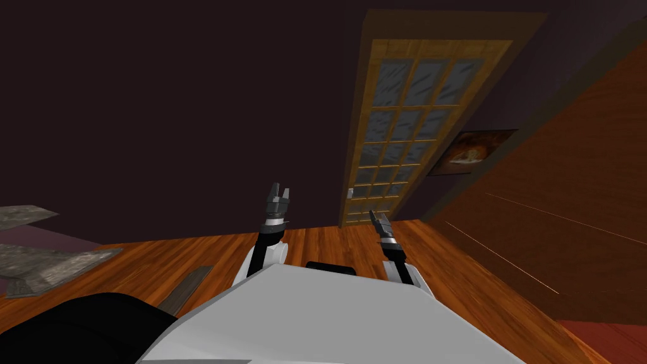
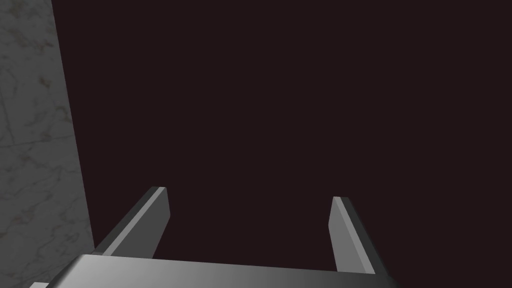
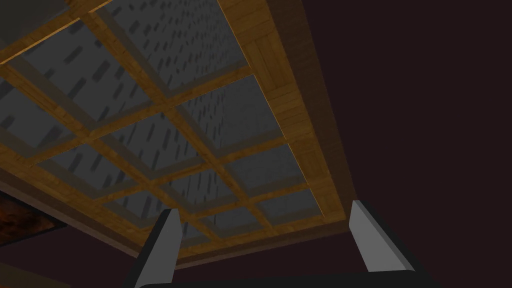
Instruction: Pull the door open
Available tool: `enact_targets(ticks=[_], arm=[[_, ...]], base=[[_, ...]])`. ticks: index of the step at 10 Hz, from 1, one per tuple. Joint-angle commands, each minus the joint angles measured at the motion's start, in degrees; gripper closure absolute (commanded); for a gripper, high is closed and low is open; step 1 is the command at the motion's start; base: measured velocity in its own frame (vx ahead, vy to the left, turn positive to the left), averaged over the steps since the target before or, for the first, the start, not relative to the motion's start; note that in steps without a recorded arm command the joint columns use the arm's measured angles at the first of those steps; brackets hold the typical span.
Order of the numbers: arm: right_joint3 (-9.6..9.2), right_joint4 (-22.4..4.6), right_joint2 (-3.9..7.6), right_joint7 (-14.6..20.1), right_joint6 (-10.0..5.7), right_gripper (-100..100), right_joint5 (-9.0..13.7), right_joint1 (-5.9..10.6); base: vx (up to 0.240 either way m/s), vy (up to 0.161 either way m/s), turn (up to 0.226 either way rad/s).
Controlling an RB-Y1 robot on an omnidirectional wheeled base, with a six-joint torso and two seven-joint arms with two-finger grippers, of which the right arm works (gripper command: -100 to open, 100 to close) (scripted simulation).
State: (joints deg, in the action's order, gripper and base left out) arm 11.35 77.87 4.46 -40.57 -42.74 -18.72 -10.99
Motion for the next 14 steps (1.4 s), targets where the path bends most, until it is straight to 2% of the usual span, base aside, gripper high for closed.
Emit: enact_targets(ticks=[1, 14], arm=[[0.63, -2.4, 0.25, -2.11, -0.63, -100, -0.47, 0.59], [4.11, -19.13, -1.37, -18.04, -3.54, -100, -4.74, 5.94]], base=[[0.101, -0.015, 0.079], [0.092, -0.028, 0.06]])
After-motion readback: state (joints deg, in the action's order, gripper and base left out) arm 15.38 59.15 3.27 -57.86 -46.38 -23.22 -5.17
